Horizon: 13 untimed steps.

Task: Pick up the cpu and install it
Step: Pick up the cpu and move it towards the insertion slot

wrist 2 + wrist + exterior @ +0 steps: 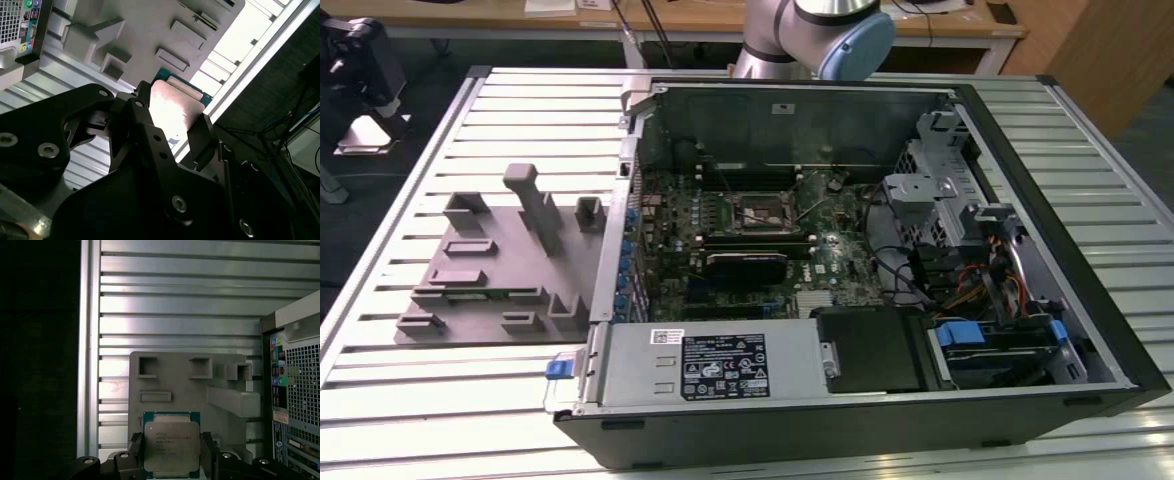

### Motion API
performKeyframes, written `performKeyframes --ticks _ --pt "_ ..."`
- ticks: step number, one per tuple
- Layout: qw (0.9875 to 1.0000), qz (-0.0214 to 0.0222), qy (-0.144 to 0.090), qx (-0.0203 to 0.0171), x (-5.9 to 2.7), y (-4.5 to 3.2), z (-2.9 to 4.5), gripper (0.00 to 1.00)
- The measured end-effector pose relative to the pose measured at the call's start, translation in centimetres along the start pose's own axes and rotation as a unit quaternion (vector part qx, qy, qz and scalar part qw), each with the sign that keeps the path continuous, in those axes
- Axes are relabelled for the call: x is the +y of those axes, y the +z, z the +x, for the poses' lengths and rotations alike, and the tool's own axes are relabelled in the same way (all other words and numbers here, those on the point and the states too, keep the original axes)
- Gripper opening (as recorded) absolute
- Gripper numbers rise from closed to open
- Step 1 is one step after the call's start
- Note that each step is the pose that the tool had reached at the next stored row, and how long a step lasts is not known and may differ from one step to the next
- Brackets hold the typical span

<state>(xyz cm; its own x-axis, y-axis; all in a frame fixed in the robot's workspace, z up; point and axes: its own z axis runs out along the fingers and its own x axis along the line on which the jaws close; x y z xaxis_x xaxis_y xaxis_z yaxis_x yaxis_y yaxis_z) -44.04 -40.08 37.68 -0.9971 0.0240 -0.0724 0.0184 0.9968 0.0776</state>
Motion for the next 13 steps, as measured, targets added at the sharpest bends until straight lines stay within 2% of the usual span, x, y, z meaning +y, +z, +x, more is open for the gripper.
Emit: performKeyframes --ticks 7,13 --pt "1.0000 0.0001 0.000 0.0001 0.02 -0.03 -0.03 0.54" --pt "1.0000 0.0001 0.000 0.0001 0.02 0.01 -0.45 0.54"
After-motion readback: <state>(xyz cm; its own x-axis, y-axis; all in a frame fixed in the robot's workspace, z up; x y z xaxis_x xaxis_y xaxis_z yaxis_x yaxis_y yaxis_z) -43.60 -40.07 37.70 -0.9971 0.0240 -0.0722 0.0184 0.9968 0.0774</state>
